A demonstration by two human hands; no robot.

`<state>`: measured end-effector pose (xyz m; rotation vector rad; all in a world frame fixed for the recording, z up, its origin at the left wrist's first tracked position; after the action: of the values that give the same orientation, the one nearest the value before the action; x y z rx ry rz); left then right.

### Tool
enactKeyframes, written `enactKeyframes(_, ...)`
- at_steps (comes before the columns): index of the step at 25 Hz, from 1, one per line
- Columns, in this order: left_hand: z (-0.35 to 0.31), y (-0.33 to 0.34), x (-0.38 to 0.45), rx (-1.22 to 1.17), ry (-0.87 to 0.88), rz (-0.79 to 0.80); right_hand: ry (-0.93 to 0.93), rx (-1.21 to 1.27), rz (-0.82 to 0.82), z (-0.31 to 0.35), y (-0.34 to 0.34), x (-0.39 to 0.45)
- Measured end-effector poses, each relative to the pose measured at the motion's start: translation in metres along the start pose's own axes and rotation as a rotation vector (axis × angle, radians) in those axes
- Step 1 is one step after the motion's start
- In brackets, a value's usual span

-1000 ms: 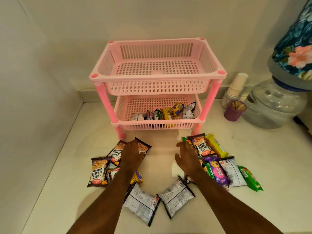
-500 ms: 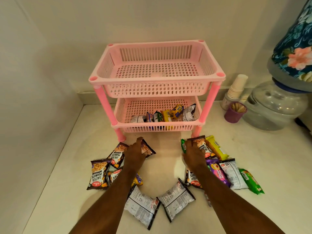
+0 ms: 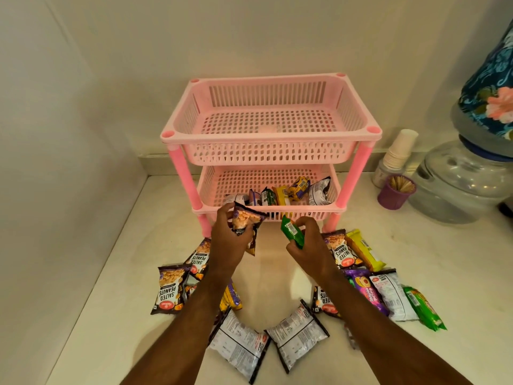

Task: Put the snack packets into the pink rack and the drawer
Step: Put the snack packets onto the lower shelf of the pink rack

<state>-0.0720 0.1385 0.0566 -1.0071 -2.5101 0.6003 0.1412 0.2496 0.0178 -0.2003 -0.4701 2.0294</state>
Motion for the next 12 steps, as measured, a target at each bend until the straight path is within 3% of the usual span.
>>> enactKeyframes(6, -0.038, 0.014, 0.046, -0.161, -0.077, 0.044, -0.196, 0.107, -0.083, 0.051, -0.013, 0.036)
enactKeyframes(12, -0.068, 0.052, 0.093, -0.139, -0.136, 0.167, -0.158, 0.094, -0.125, 0.051, -0.028, 0.088)
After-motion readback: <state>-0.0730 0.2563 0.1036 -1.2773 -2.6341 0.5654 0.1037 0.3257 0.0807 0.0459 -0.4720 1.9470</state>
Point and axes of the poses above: each hand's wrist, its own x-axis towards the middle knuckle, its own y-axis out of the palm, z = x × y, the point moved 7 cm from there along x, towards the middle knuckle, and after that the axes turned 10 degrees about x, right-handed, at the moved point
